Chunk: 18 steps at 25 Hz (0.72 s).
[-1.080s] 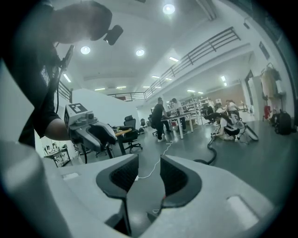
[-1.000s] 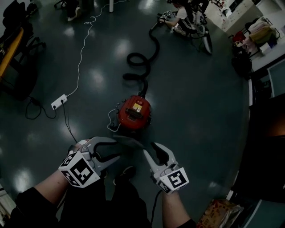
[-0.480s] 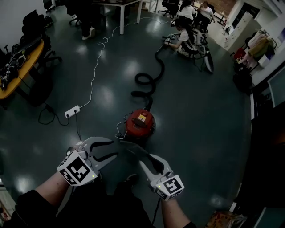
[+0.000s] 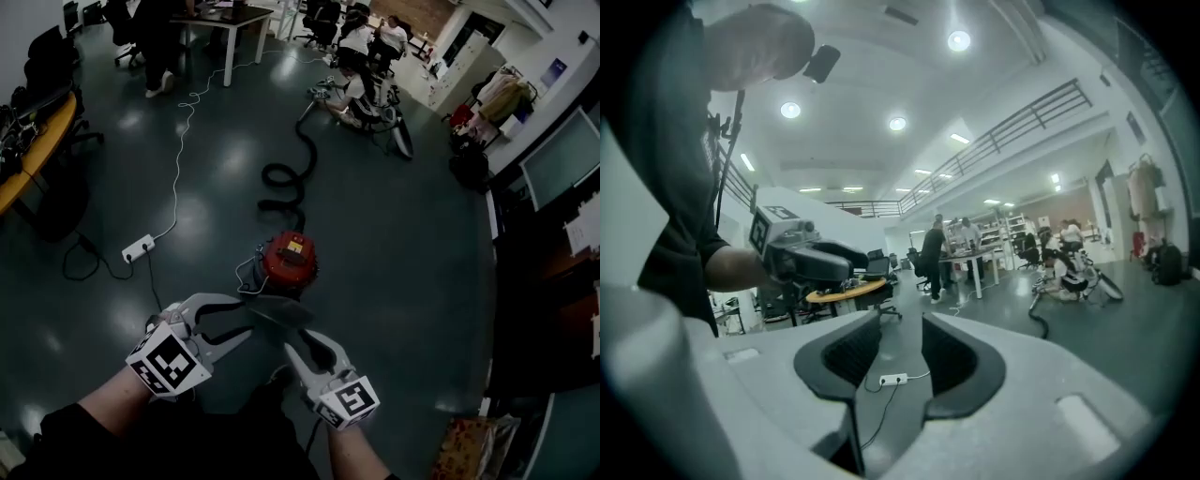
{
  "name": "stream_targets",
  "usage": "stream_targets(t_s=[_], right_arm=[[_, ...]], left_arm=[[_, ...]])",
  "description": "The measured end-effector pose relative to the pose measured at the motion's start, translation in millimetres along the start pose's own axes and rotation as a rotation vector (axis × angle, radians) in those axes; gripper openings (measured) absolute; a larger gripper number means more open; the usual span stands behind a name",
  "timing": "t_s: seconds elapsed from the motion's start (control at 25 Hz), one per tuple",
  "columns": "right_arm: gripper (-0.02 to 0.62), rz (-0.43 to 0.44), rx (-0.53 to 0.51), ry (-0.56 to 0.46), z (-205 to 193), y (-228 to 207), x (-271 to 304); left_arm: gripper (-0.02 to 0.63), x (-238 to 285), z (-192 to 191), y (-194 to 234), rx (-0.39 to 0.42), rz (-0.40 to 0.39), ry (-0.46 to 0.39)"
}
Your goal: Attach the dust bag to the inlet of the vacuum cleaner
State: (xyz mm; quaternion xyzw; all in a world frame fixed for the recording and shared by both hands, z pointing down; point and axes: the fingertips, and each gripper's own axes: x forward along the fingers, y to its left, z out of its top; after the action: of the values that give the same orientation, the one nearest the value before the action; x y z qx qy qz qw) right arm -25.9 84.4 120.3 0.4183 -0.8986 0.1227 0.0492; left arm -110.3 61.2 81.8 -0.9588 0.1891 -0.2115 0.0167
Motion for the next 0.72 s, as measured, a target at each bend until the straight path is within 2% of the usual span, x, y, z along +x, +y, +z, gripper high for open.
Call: stream_targets(t_s=[0.12,0.36,0.52,0.72], right_arm=[[0.143,-0.080,0.018,-0.032,13.1,45.5,6.2],[0.143,-0.128,-0.013,-0.044,31.3,125.4,0.6],[0.143,-0.125,-0.023,-0.055,32.9,147.1,-16.2],[0.143,-0.076,-0.046,-0.077,33.0,165.1,-53.9]], left_arm=[[0.160,-42.1,-6.7,-14.8,0.026,-0.061,-0.032],[0.152,-105.6,-17.8,-32.6,0.020,-0.116,-0.063],[0.150,-120.0,-7.6,-56.9,0.024,-0.129,-0.100],[0.140,-121.6,11.9,-100.8,-0.011,-0.096,-0.144]])
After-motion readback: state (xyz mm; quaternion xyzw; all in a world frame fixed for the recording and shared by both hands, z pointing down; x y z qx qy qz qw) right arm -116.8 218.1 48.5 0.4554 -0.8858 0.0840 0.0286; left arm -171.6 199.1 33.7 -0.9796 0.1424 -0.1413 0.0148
